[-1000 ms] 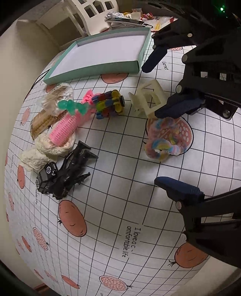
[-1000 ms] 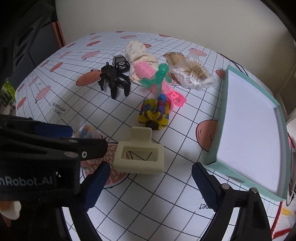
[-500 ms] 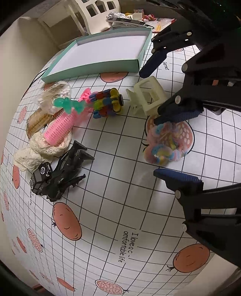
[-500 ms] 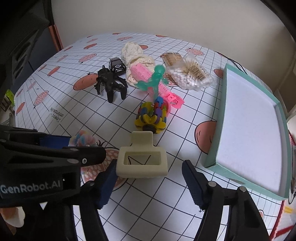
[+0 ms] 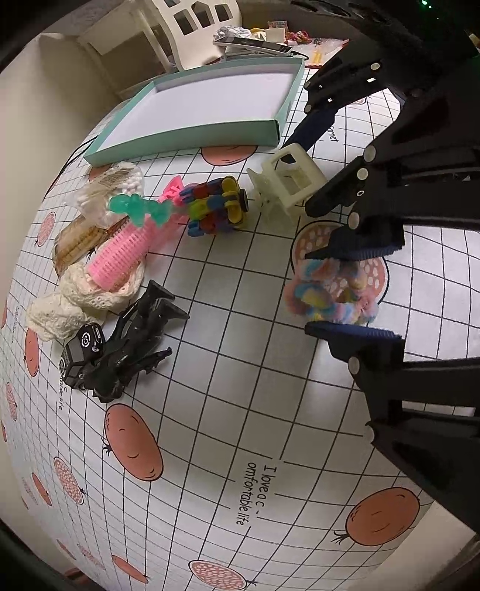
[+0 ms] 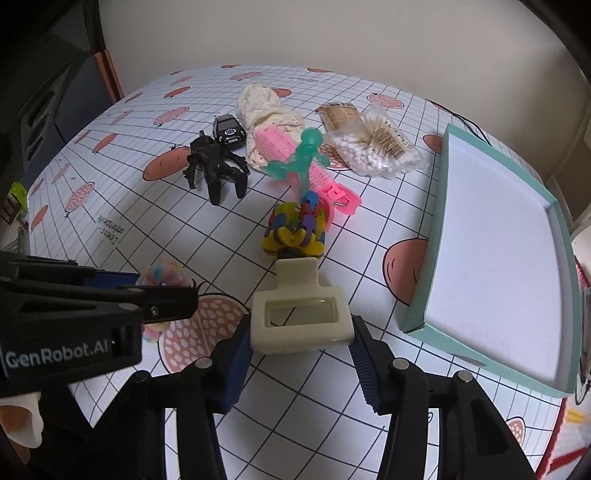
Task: Organize objects
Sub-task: 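Grasp the pastel fuzzy hair tie with left tool while right tool grasps cream claw clip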
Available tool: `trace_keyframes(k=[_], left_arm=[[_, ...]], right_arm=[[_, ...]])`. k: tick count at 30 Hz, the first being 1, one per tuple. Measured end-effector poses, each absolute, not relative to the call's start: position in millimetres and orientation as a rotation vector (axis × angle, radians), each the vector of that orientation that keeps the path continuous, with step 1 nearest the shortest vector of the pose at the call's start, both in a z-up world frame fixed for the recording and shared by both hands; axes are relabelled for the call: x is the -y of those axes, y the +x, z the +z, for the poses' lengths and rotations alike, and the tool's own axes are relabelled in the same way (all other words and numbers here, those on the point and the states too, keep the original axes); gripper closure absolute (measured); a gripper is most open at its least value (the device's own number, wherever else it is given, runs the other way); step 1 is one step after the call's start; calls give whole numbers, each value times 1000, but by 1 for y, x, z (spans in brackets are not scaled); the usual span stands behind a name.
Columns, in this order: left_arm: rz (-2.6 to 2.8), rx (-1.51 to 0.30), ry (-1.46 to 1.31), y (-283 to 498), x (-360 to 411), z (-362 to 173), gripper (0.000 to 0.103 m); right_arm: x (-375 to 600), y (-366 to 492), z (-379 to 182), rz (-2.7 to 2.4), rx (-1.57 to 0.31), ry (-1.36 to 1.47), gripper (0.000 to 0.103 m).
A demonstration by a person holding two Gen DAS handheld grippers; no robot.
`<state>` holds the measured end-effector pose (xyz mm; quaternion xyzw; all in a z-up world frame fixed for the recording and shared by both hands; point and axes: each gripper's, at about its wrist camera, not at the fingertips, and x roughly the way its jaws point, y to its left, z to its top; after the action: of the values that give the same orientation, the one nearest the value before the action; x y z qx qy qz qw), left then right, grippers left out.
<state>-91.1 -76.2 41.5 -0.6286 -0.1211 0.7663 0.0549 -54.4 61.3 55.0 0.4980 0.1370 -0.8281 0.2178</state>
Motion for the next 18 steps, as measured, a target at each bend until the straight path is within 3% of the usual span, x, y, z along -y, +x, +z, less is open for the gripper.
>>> trace_keyframes(k=[7,18], left_arm=[[2348,382,-1884,-85,85,53,82],[2420,466,-1778,-59,99,77,83]], right_arm=[[-63,-54,61,-2306,-377,1369,50],[-70,-50,81,-2347,-348,1327,50]])
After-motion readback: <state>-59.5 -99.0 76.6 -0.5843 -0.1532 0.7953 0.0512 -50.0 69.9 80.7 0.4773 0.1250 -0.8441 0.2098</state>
